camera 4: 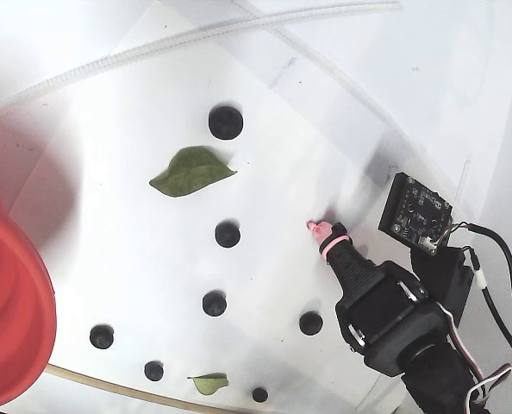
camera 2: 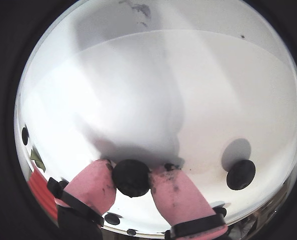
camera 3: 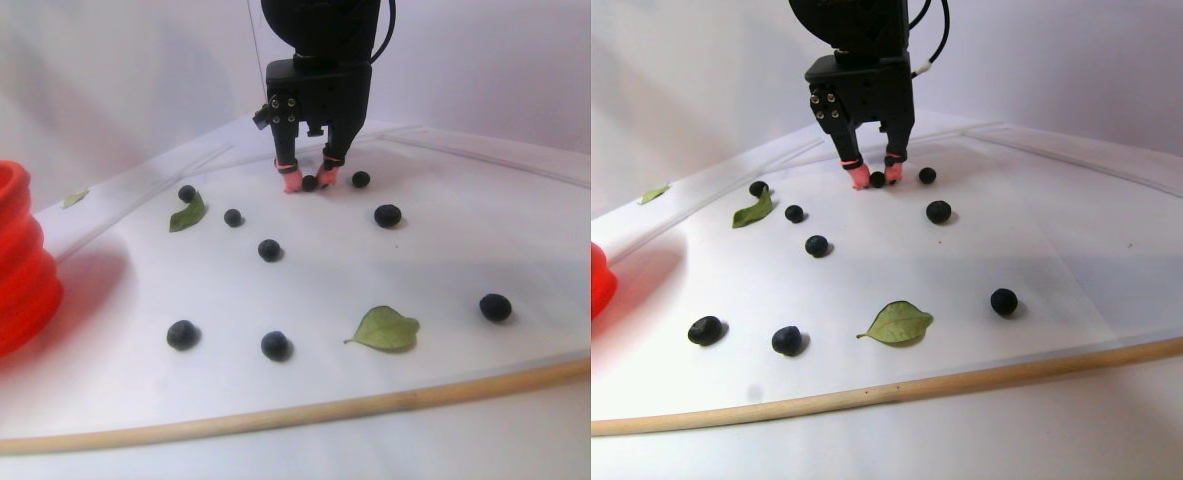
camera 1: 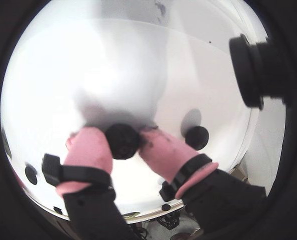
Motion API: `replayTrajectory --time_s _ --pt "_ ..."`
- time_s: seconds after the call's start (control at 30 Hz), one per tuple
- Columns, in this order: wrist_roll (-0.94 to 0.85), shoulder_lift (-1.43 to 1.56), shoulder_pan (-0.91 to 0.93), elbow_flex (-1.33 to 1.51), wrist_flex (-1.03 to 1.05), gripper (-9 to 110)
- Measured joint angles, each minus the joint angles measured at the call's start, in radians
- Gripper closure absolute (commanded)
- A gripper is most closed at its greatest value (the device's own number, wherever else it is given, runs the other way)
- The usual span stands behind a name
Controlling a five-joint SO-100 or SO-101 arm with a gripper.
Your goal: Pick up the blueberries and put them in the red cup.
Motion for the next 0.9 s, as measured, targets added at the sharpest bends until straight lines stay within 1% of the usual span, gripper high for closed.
replayTrajectory --time_s 0.27,0.47,0.9 --pt "0.0 0.002 0.0 0.0 0.006 90" --pt "0.0 0.026 -0.02 0.0 0.061 90" --pt "0.002 0.187 -0.08 0.002 0.216 91"
